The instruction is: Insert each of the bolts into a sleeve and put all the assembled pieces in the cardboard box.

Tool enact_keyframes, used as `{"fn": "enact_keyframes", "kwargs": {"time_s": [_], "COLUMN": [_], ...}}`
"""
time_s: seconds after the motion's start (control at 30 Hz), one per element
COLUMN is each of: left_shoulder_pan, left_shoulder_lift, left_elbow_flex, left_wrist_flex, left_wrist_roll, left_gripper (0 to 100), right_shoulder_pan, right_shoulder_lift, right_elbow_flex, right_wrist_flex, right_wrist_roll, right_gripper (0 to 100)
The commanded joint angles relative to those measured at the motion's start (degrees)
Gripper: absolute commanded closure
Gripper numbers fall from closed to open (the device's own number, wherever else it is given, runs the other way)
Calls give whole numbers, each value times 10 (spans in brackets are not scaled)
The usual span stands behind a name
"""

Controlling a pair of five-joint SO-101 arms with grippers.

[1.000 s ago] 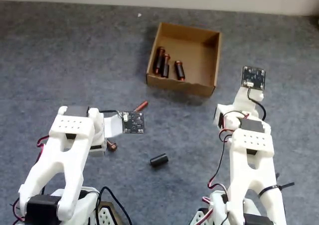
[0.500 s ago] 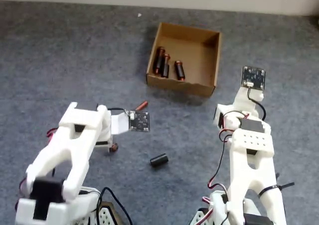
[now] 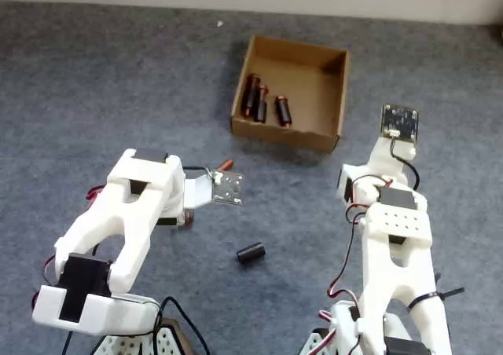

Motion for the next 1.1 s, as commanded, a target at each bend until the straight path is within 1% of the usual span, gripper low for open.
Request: {"fn": "enact_keyframes", "kwargs": {"time_s": [0.0,0.07,0.2,0.33,0.43,0.6,0.7,0.8,0.93,1.07], "left_shoulder_pan": [13,11,11,15,26,36,51,75,106,121], "left_shoulder_lift": [-24,-61,-173,-291,-361,-452,-491,-520,-544,-561], "left_elbow_flex": [-29,-31,-25,-15,-16,-16,-16,-16,-16,-16], "left_wrist_flex": [55,69,69,68,65,12,-10,-26,-60,-99], "left_wrist_roll": [-39,8,119,242,350,533,618,684,744,815], "left_gripper": [995,995,995,995,995,995,995,995,995,995], "right_shoulder_pan": [7,7,7,5,-7,-54,-73,-95,-129,-180], "right_shoulder_lift": [-27,-29,-71,-145,-177,-214,-243,-288,-355,-409], "right_elbow_flex": [-4,-7,-3,23,51,66,84,109,145,184], "right_wrist_flex": [-15,-14,-13,-14,-15,-13,-11,-12,-12,-14], "right_wrist_roll": [0,0,0,0,0,0,0,0,1,45], "right_gripper": [994,994,994,994,994,994,994,994,994,994]}}
